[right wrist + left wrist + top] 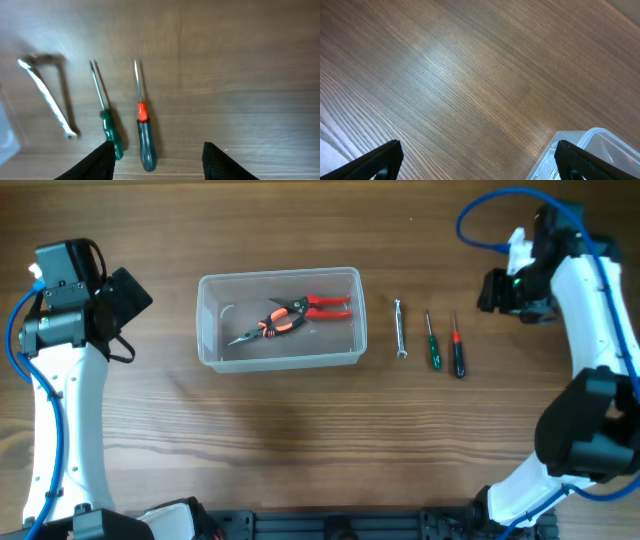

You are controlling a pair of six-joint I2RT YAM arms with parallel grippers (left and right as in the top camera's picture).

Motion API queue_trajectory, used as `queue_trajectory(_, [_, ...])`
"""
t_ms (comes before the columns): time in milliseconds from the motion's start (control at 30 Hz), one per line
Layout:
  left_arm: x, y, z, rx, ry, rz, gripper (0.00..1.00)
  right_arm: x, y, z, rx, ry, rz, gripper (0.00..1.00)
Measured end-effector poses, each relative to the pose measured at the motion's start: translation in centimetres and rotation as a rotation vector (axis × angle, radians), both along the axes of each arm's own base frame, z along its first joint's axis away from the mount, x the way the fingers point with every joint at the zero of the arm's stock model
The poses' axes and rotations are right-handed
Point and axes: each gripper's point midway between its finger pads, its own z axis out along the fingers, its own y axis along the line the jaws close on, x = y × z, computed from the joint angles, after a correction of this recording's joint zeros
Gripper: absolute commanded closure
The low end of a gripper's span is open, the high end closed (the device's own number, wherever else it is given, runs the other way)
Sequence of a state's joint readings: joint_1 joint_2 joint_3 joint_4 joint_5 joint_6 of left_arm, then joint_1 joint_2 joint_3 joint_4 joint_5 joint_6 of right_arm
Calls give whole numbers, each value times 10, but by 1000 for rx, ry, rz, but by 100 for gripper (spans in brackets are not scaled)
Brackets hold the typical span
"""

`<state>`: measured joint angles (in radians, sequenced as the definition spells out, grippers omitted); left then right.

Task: Pack container
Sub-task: 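Grasp the red-and-black screwdriver by its handle with the right gripper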

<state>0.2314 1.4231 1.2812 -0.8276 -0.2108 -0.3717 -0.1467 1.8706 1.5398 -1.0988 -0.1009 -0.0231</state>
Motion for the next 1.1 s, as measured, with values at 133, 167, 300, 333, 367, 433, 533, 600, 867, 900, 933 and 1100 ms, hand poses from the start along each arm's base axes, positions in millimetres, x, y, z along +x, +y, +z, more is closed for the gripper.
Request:
queue_trajectory(133, [0,0,0,0,0,0,0,-12,21,-35,4,66,50,44])
queue_trajectory(167, [0,0,0,0,0,0,0,-15,23,-42,5,77,54,45])
queue_trajectory(300, [0,0,0,0,0,0,0,-26,24,-63,8,110,52,51])
queue_trajectory(333, [0,0,0,0,0,0,0,-28,24,-66,9,116,49,53])
queue_trajectory(367, [0,0,0,0,0,0,0,-31,24,-70,9,123,46,53])
queue_trajectory(433, [0,0,0,0,0,0,0,-34,23,-74,-1,127,44,53])
queue_trajectory(533, [0,0,0,0,0,0,0,-39,22,-82,-26,139,38,52])
queue_trajectory(600, [0,0,0,0,0,0,0,-40,23,-87,-36,137,34,52])
queue_trajectory(867, [0,0,0,0,0,0,0,-41,24,-100,-40,159,10,58])
queue_trajectory(900, [0,0,0,0,0,0,0,-42,24,-103,-39,171,10,58])
queue_trajectory(933, [0,0,0,0,0,0,0,-42,23,-105,-42,175,7,58])
queue_trajectory(1100, [0,0,0,0,0,0,0,-42,22,-106,-53,179,-5,75])
